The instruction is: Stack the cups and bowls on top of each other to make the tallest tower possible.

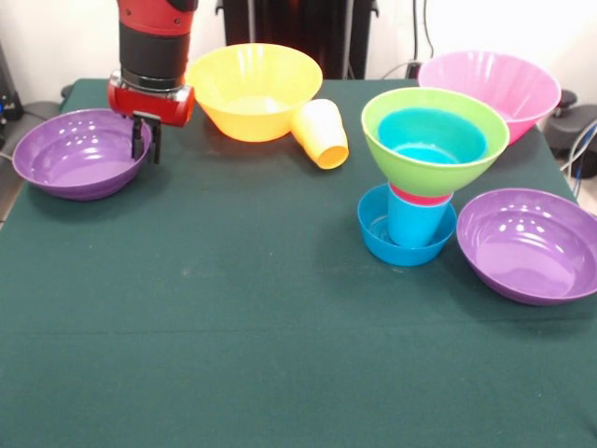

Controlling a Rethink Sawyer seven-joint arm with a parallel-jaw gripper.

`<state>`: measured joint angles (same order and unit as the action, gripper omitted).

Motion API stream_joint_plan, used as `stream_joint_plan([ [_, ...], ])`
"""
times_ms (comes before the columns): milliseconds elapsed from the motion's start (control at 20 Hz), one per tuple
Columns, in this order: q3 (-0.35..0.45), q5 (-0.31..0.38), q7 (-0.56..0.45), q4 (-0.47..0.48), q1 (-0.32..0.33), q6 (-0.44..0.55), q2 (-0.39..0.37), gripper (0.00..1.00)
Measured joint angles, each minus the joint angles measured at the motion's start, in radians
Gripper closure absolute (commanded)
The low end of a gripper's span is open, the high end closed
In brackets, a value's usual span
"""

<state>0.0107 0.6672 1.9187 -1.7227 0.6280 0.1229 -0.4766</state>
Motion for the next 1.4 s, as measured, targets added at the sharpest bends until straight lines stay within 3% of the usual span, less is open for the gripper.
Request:
stream_joint_plan([
  [350, 0.0, 0.0, 0.0, -0.001, -0.001, 0.0, -0.013, 1.0],
  [650, 0.0, -0.009, 0.0, -0.018, -0.021, 0.013, -0.088, 1.0],
  [1400, 0.0, -0.178, 0.0, -0.039, -0.172, 0.251, -0.311, 1.0],
])
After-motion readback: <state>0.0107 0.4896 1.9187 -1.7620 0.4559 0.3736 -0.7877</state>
